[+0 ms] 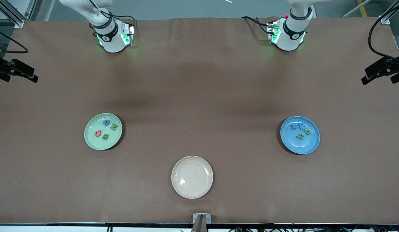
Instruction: Sort upper and lower case letters into plates
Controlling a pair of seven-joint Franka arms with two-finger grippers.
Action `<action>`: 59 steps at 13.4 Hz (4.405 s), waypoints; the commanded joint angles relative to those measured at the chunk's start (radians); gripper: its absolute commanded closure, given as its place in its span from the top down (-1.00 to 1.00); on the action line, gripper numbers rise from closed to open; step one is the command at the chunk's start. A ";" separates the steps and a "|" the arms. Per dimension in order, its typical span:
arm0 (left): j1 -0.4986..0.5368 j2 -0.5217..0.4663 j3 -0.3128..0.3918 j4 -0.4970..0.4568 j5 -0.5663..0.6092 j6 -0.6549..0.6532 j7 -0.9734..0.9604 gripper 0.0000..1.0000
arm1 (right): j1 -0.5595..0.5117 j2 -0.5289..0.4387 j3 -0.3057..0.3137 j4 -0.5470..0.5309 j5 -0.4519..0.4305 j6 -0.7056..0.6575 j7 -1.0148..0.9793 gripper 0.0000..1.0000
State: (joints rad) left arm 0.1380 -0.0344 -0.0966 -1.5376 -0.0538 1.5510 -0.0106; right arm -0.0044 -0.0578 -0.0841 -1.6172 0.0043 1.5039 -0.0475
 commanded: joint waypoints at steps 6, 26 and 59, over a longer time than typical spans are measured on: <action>0.002 0.019 0.000 0.034 0.017 -0.028 0.007 1.00 | -0.014 -0.031 0.009 -0.030 0.008 0.016 -0.019 1.00; -0.146 0.021 0.077 0.034 0.106 -0.028 0.004 1.00 | -0.014 -0.030 0.010 -0.032 -0.009 0.018 -0.026 1.00; -0.136 0.018 0.109 0.030 0.049 -0.020 0.023 1.00 | -0.011 -0.030 0.015 -0.030 -0.027 0.022 -0.025 1.00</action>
State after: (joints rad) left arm 0.0010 -0.0221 0.0138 -1.5217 -0.0119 1.5456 -0.0018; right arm -0.0045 -0.0579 -0.0808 -1.6172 -0.0062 1.5142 -0.0656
